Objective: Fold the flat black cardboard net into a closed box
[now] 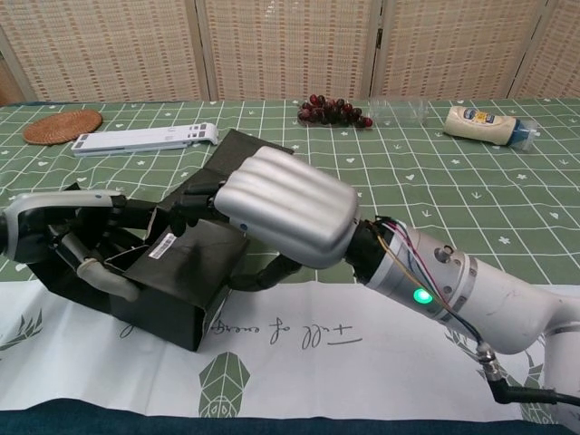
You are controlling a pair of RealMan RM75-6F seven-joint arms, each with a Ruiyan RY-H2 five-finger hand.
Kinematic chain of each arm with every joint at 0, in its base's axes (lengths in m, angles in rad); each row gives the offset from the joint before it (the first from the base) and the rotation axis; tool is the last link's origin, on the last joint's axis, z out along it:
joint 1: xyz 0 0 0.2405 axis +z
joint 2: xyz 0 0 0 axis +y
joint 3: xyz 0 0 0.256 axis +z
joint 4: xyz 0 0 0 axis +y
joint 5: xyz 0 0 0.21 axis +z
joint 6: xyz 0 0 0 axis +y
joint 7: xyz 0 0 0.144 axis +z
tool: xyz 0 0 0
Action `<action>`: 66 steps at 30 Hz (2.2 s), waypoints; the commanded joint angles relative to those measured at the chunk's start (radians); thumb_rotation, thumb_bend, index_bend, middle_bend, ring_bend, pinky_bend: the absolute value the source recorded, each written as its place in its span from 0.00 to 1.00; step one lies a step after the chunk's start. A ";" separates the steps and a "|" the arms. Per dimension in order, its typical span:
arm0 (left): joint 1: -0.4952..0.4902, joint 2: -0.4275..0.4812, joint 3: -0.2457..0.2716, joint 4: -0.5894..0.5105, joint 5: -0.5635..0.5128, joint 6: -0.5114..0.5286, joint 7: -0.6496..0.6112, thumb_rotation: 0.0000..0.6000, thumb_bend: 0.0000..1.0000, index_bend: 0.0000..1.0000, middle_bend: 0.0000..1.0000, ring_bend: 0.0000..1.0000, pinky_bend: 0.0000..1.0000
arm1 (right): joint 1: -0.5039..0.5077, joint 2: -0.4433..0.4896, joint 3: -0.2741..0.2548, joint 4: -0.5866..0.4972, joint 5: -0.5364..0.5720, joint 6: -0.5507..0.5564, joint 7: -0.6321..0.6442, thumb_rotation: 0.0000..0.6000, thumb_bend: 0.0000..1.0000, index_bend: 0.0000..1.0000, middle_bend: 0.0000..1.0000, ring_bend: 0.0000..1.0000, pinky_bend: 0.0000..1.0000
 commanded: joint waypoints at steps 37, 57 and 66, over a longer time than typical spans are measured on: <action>-0.019 -0.015 0.027 0.036 0.028 0.026 -0.053 1.00 0.10 0.17 0.18 0.54 0.85 | 0.064 0.105 -0.028 -0.174 -0.003 -0.162 -0.064 1.00 0.41 0.36 0.41 0.66 0.87; -0.032 -0.016 0.038 0.035 0.031 0.020 -0.068 1.00 0.10 0.15 0.15 0.52 0.85 | 0.106 0.167 -0.034 -0.256 -0.008 -0.257 -0.090 1.00 0.48 0.36 0.41 0.66 0.87; -0.035 -0.015 0.044 0.030 0.040 0.033 -0.083 1.00 0.10 0.15 0.15 0.52 0.85 | 0.147 0.220 -0.035 -0.319 -0.014 -0.326 -0.114 1.00 0.49 0.36 0.42 0.67 0.87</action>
